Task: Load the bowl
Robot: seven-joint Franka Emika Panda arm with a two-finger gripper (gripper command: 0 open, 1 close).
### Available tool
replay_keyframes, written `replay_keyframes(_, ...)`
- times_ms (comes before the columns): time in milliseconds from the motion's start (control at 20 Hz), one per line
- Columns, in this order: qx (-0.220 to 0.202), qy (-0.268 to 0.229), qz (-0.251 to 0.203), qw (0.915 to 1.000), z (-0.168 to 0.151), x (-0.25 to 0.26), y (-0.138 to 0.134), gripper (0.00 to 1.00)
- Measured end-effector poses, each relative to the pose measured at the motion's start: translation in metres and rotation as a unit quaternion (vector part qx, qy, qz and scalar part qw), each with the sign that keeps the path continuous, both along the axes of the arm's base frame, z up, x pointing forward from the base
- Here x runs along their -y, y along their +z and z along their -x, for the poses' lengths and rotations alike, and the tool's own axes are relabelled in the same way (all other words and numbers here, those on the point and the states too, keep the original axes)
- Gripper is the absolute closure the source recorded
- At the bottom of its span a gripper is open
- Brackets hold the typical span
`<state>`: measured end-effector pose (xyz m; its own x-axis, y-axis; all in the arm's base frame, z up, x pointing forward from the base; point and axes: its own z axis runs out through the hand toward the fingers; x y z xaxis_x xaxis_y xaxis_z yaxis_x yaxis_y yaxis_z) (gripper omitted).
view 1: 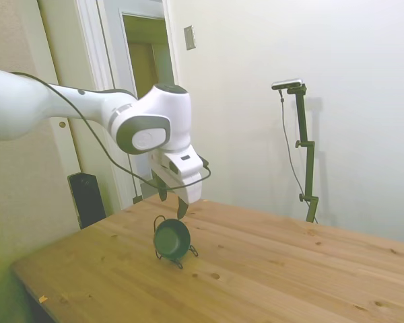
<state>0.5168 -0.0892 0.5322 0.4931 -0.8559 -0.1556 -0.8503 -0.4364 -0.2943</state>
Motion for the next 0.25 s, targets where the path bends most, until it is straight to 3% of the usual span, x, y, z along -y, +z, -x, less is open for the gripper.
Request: replay_keyframes(250,-0.004,-0.038,0.124,0.9915,0.015,-0.025,-0.001,0.0)
